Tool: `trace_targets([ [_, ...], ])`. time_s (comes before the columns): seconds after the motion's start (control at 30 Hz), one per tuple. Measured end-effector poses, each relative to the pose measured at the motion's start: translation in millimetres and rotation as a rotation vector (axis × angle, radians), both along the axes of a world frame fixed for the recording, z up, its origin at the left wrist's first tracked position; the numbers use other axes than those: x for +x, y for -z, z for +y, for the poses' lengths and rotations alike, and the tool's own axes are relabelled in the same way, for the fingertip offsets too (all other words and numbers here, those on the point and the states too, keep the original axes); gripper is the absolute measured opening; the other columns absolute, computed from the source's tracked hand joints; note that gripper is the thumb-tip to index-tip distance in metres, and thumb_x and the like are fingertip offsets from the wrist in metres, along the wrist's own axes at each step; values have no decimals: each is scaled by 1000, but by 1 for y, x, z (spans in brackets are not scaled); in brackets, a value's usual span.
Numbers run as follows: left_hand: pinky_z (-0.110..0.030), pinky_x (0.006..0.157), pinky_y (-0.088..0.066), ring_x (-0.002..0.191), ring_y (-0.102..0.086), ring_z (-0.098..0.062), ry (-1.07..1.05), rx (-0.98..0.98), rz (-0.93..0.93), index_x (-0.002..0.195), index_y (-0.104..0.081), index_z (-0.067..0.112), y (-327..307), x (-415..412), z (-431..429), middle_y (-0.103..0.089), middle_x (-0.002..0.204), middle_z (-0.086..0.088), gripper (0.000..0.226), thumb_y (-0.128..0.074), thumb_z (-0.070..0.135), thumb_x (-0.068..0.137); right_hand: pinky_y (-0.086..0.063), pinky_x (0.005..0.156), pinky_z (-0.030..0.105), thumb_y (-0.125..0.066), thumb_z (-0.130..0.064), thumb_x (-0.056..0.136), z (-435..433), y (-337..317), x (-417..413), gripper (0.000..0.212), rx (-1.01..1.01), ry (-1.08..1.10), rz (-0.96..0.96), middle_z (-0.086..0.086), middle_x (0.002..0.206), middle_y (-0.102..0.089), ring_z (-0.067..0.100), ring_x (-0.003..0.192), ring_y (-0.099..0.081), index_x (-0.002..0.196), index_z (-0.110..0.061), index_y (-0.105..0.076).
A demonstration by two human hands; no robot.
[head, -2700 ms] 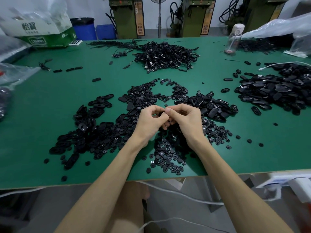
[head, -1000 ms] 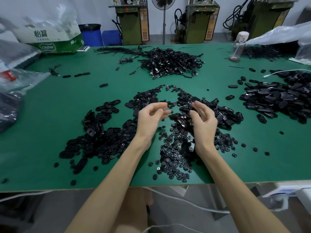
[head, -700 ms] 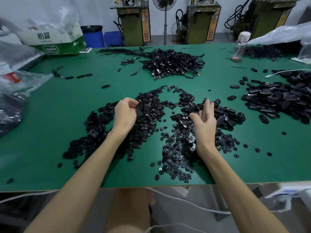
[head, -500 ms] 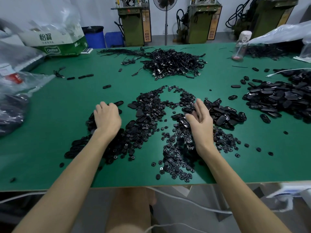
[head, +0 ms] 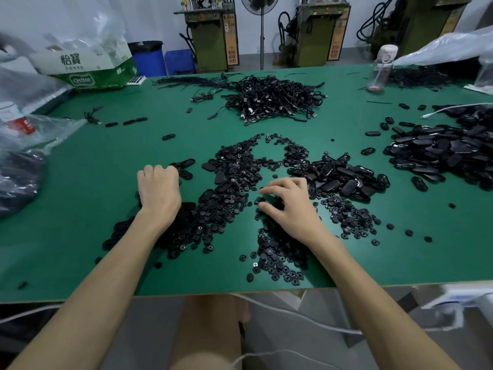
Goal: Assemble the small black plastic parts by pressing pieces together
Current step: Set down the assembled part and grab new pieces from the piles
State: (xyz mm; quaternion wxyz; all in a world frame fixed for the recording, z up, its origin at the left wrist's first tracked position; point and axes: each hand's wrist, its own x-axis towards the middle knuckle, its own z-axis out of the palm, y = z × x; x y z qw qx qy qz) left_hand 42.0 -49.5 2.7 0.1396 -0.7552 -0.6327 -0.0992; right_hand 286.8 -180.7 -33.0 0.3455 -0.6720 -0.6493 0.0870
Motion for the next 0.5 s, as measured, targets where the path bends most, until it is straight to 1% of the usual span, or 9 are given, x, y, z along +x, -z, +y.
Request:
trace_targets([
  [0.07, -42, 87, -39, 100, -57, -37, 2, 21, -11, 105, -73, 5, 1, -2, 0, -69, 98, -18, 28, -56, -12, 91, -24, 104, 21, -72, -38, 95, 1, 2, 0, 33, 4, -9, -32, -7, 122, -59, 12, 122, -26, 123, -20, -74],
  [0.17, -45, 89, -41, 96, -59, -38, 18, 48, -91, 107, -73, 2, 0, 0, 0, -66, 102, -20, 30, -55, -16, 91, -25, 101, 21, -78, -37, 90, 3, 4, 0, 22, 18, -5, 13, -10, 111, -58, 7, 112, -24, 106, -21, -79],
  [0.23, -47, 92, -45, 92, -62, -38, 50, 59, -195, 116, -71, 1, -1, 4, -2, -63, 110, -21, 32, -54, -15, 94, -26, 99, 22, -80, -35, 87, 2, 3, 0, 14, 19, 4, 51, -12, 104, -56, 4, 107, -23, 94, -22, -78],
  [0.3, -50, 93, -50, 91, -63, -36, 105, 53, -339, 125, -67, 2, -3, 11, -7, -59, 119, -19, 34, -52, -12, 98, -26, 98, 24, -80, -34, 86, 2, 2, -1, 12, 6, 17, 59, -11, 102, -56, 5, 104, -23, 89, -23, -77],
  [0.37, -46, 86, -55, 89, -65, -29, 158, 42, -521, 124, -68, 5, -4, 20, -13, -57, 123, -15, 30, -49, -6, 103, -21, 94, 25, -79, -37, 87, 2, 1, -2, 13, -11, 30, 38, -11, 101, -57, 8, 104, -24, 90, -24, -77],
  [0.4, -42, 80, -58, 87, -66, -25, 162, 13, -651, 121, -68, 7, -5, 26, -15, -57, 123, -13, 27, -47, -1, 106, -19, 91, 26, -78, -39, 88, 2, 1, -3, 15, -16, 37, 21, -11, 101, -58, 10, 104, -25, 91, -24, -76],
  [0.47, -29, 64, -60, 80, -69, -15, 132, -111, -977, 111, -69, 11, -7, 39, -20, -63, 119, -9, 25, -45, 5, 108, -16, 85, 26, -75, -41, 89, 2, 0, -3, 18, -22, 46, -11, -12, 99, -58, 12, 104, -26, 93, -23, -75],
  [0.5, -21, 56, -56, 76, -69, -11, 112, -193, -1134, 107, -69, 13, -7, 45, -22, -66, 114, -7, 24, -45, 6, 108, -16, 84, 27, -73, -41, 91, 2, 0, -4, 19, -26, 51, -24, -13, 98, -58, 13, 104, -27, 94, -22, -74],
])
